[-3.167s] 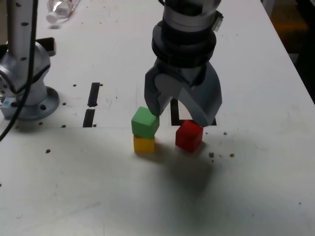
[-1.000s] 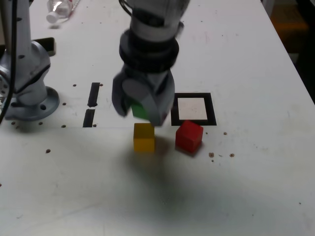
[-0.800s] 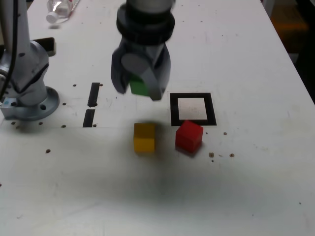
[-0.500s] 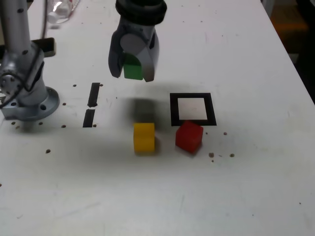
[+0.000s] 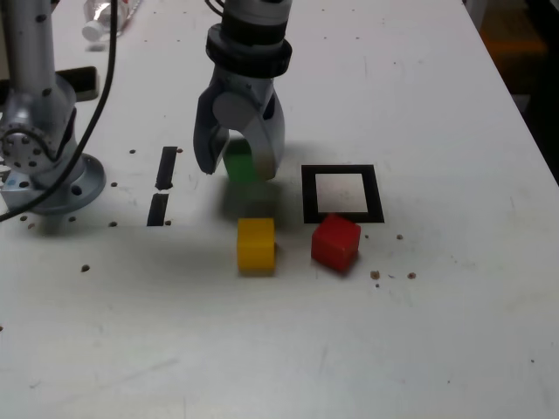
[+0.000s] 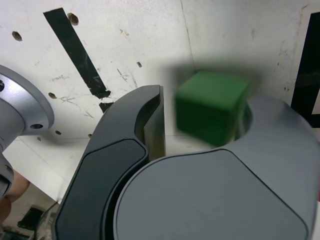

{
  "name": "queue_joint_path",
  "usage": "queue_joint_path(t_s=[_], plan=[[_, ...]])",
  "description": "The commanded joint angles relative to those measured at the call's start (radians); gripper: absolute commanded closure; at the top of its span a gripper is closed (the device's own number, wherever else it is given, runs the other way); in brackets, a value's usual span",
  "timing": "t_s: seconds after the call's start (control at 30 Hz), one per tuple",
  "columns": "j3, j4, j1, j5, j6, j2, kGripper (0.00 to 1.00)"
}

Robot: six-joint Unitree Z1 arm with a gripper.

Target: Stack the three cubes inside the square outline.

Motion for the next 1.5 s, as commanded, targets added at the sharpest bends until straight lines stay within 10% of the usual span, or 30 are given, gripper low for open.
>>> queue_joint_path(t_s=[0.0,0.73,1.47], plan=[[0.002,-0.001,0.0,0.003,0.004,-0.005,0.25],[-0.238,0.08,-0.232,0.078,-0.053,-0.066,0.2],[-0.371,0.102,-0.406,0.099,-0.131,0.086,0.21]])
